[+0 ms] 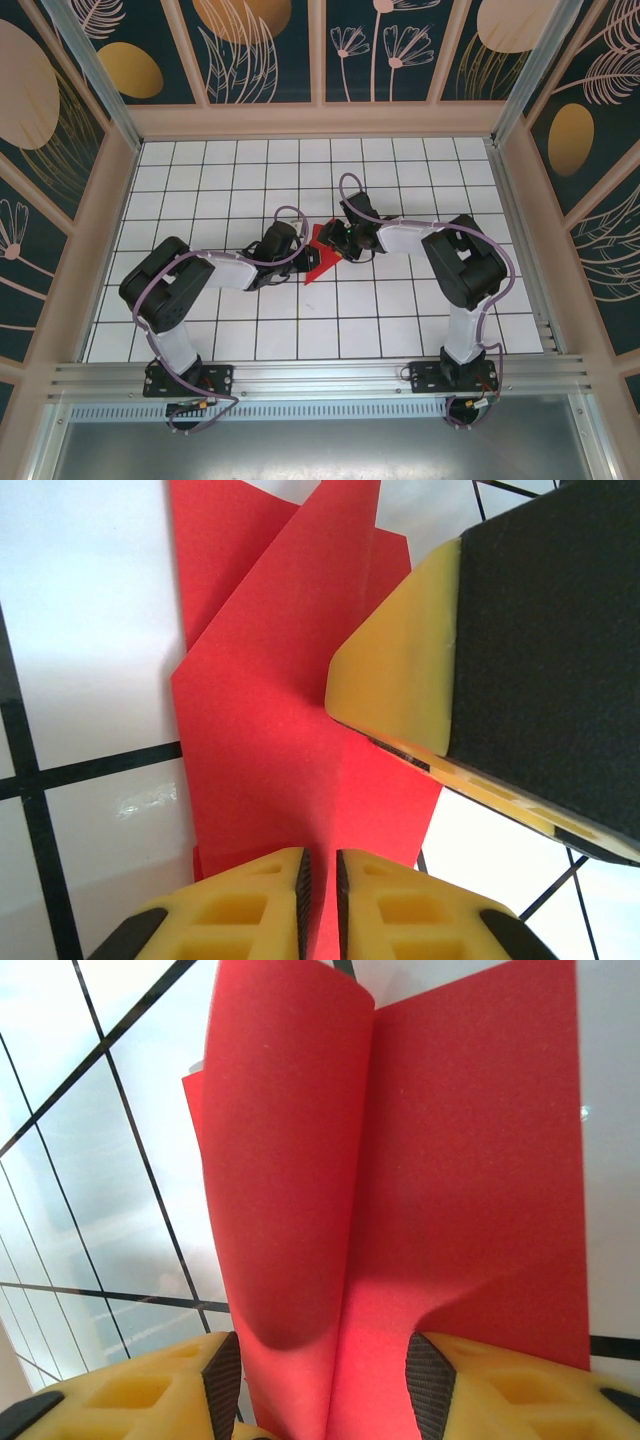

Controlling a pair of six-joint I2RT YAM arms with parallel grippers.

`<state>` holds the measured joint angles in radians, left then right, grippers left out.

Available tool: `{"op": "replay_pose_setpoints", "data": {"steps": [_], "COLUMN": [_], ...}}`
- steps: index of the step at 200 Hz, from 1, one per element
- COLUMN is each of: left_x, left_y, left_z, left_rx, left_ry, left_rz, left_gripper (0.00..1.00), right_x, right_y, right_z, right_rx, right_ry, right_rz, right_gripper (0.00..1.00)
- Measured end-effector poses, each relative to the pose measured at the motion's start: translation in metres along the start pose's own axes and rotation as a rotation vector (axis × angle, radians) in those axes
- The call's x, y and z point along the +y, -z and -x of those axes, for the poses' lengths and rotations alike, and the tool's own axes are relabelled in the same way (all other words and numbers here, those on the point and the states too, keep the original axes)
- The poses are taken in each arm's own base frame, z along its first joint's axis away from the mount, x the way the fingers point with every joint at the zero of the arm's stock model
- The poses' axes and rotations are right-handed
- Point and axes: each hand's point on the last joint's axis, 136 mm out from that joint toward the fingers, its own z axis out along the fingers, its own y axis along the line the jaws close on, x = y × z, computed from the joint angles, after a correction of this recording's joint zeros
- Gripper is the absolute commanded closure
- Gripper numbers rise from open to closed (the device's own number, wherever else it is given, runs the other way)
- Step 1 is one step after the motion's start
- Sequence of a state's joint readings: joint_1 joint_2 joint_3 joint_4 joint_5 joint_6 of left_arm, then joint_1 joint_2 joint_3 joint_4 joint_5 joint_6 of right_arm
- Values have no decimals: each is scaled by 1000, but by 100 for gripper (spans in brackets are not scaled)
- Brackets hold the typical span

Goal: Fold a paper plane with a square sheet of paper (pick it up from the middle)
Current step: Fourth fold the wing at the center of the table.

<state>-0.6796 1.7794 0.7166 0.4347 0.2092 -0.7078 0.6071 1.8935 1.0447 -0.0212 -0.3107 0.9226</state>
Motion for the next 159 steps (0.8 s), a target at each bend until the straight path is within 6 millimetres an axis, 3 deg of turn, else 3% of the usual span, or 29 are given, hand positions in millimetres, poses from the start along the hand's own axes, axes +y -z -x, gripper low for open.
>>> {"op": "replay_pose_setpoints", "data": {"steps": [63, 109, 159], "left_x": [0, -2, -29], "left_y": [-1, 0, 29], "left_z": [-1, -1, 28], "left_rx": [12, 14, -80], "left_ry": [2, 12, 10], "left_rz": [0, -2, -56], "left_gripper": [85, 75, 79], "right_x": [-4, -5, -5], "right_y": [-2, -3, -5], "right_z": [-1, 0, 1], "right_rx": [5, 7, 4], "right_ry": [22, 23, 25], "right_rz": [-14, -31, -55], "right_gripper": [55, 55, 55]}}
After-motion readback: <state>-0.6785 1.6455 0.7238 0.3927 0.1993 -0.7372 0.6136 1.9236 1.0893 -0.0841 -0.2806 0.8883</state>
